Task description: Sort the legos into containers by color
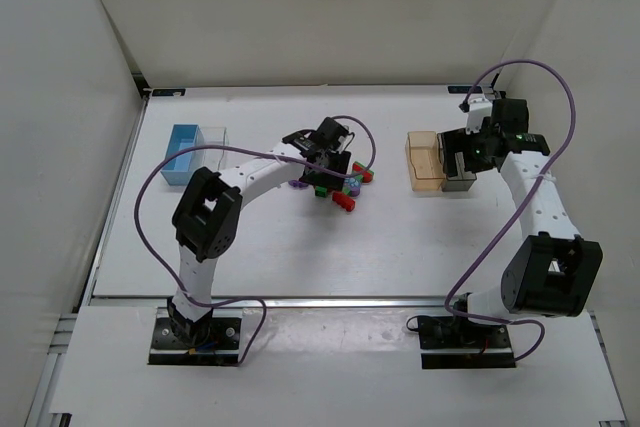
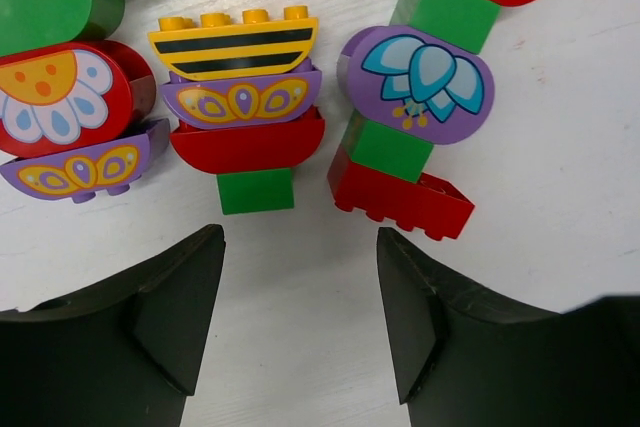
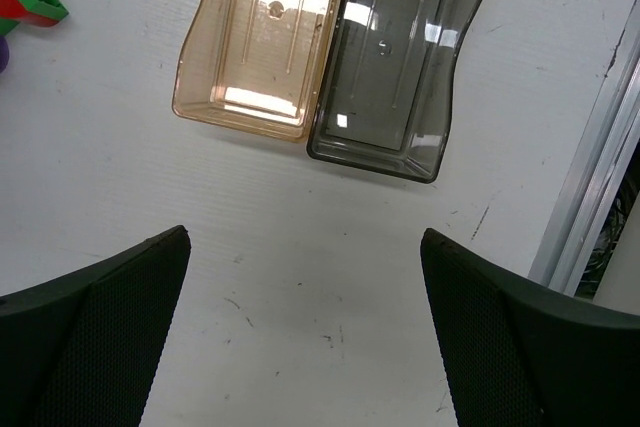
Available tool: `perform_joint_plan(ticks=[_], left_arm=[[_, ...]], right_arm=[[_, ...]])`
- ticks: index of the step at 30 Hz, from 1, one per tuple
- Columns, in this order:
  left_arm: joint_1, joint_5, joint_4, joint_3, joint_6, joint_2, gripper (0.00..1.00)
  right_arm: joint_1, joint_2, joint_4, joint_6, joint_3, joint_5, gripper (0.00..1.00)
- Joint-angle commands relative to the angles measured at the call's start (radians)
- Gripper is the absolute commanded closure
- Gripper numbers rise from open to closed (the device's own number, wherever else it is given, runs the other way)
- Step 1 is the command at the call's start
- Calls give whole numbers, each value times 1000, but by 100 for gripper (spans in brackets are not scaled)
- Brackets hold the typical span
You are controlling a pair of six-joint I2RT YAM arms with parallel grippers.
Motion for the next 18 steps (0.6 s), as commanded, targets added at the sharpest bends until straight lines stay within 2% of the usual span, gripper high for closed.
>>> perform_joint_plan(ticks=[1,18], left_arm=[[6,-22,-2,-2,-19,4,28],[55,-16,3,24,-12,87,32]], right_arm=[[-14,-8,7,-10,-10,1,1],[-14,8,10,-15,-10,-4,1]])
